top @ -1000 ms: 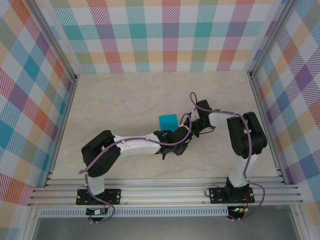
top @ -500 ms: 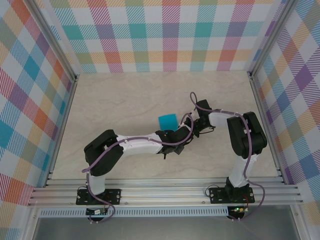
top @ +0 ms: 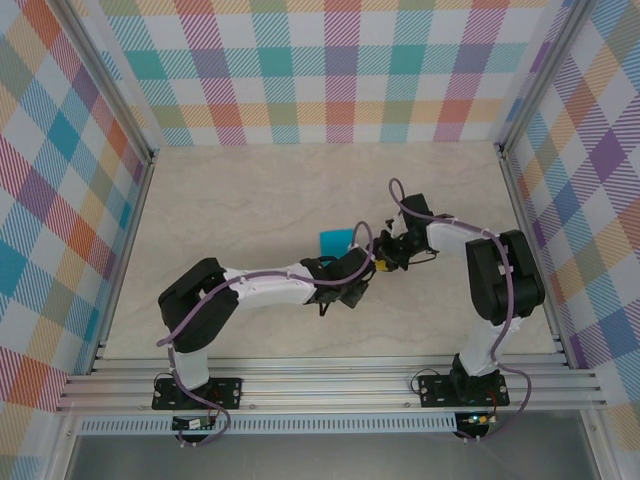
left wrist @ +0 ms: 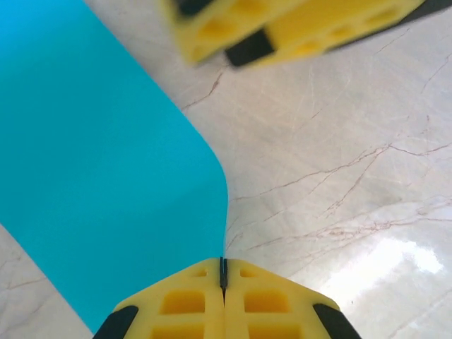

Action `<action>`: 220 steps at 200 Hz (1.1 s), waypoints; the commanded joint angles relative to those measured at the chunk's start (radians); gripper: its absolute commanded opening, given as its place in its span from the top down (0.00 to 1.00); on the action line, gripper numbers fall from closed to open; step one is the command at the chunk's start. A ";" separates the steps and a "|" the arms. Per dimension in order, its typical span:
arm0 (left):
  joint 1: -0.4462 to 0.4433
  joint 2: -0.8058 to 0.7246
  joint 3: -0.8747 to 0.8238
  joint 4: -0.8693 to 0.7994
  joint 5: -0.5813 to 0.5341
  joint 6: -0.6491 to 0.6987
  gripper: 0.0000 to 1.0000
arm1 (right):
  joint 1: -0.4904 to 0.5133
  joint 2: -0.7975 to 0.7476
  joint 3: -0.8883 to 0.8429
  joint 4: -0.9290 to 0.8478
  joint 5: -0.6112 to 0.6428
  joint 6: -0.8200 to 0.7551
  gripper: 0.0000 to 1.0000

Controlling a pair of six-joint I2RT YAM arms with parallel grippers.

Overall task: Fold a paper plane with a square sheet of paper (pick it up from the middle)
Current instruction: Third fold the triangle at the center of the table.

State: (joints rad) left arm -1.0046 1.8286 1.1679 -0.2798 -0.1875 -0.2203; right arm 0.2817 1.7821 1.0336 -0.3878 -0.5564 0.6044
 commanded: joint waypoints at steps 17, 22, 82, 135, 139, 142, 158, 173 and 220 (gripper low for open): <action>0.083 -0.096 -0.070 0.075 0.225 -0.052 1.00 | -0.003 -0.020 0.033 0.035 -0.052 -0.028 0.78; 0.093 -0.101 -0.076 0.081 0.246 -0.054 1.00 | -0.002 -0.015 0.033 0.052 -0.074 -0.023 0.80; 0.196 -0.096 -0.108 0.125 0.453 -0.078 1.00 | 0.033 0.095 0.134 0.051 -0.124 -0.027 0.87; 0.246 -0.085 -0.113 0.129 0.553 -0.082 1.00 | 0.057 0.207 0.248 0.004 -0.115 -0.046 0.88; 0.248 -0.082 -0.112 0.127 0.555 -0.082 1.00 | 0.059 0.216 0.258 -0.004 -0.111 -0.047 0.88; 0.250 -0.081 -0.111 0.125 0.556 -0.083 1.00 | 0.059 0.224 0.264 -0.008 -0.108 -0.048 0.88; 0.254 -0.076 -0.112 0.129 0.569 -0.085 1.00 | 0.065 0.255 0.290 -0.025 -0.099 -0.059 0.89; 0.257 -0.074 -0.109 0.126 0.575 -0.086 1.00 | 0.072 0.284 0.323 -0.045 -0.097 -0.074 0.89; 0.270 -0.071 -0.106 0.115 0.572 -0.085 1.00 | 0.091 0.360 0.386 -0.123 -0.015 -0.123 0.89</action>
State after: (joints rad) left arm -0.7547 1.7523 1.0649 -0.1726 0.3592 -0.2993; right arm 0.3599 2.1071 1.3815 -0.4339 -0.6235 0.5362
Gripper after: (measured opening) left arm 0.041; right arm 0.112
